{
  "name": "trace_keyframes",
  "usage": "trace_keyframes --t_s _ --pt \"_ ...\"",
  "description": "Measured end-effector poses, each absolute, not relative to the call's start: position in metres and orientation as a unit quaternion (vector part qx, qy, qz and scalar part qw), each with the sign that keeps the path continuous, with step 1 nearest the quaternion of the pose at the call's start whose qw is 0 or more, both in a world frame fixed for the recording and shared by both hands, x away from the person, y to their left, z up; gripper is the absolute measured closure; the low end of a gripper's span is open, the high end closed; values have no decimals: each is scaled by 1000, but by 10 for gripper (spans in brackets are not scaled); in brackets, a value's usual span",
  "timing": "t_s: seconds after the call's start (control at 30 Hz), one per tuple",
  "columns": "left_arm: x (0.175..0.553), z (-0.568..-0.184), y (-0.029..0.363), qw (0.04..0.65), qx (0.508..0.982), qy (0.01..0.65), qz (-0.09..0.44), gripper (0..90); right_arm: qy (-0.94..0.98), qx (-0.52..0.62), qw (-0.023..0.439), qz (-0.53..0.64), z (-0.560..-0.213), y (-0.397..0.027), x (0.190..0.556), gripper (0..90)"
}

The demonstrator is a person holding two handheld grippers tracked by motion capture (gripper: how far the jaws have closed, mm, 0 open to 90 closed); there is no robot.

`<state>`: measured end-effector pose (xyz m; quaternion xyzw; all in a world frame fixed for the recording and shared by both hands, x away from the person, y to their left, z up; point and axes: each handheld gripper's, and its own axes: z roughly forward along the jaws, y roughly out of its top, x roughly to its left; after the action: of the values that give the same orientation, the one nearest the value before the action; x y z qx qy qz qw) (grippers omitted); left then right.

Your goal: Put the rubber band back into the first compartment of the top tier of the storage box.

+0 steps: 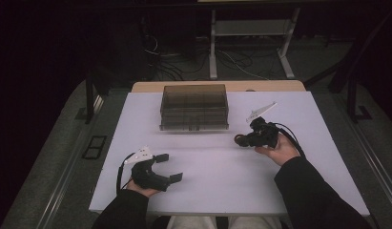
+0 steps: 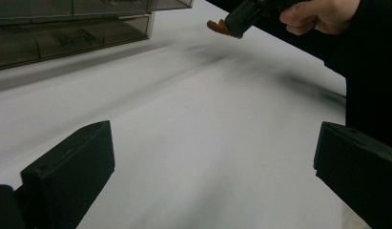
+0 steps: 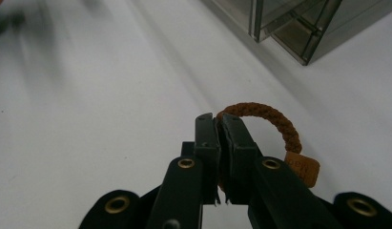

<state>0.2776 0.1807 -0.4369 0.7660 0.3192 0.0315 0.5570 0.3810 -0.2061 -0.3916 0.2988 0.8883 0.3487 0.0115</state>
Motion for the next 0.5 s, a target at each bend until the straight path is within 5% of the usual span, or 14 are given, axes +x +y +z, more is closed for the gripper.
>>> trace_keyframes --t_s 0.5 --pt "277 -437 180 557 766 319 30 0 891 284 17 352 -367 -199 385 848"
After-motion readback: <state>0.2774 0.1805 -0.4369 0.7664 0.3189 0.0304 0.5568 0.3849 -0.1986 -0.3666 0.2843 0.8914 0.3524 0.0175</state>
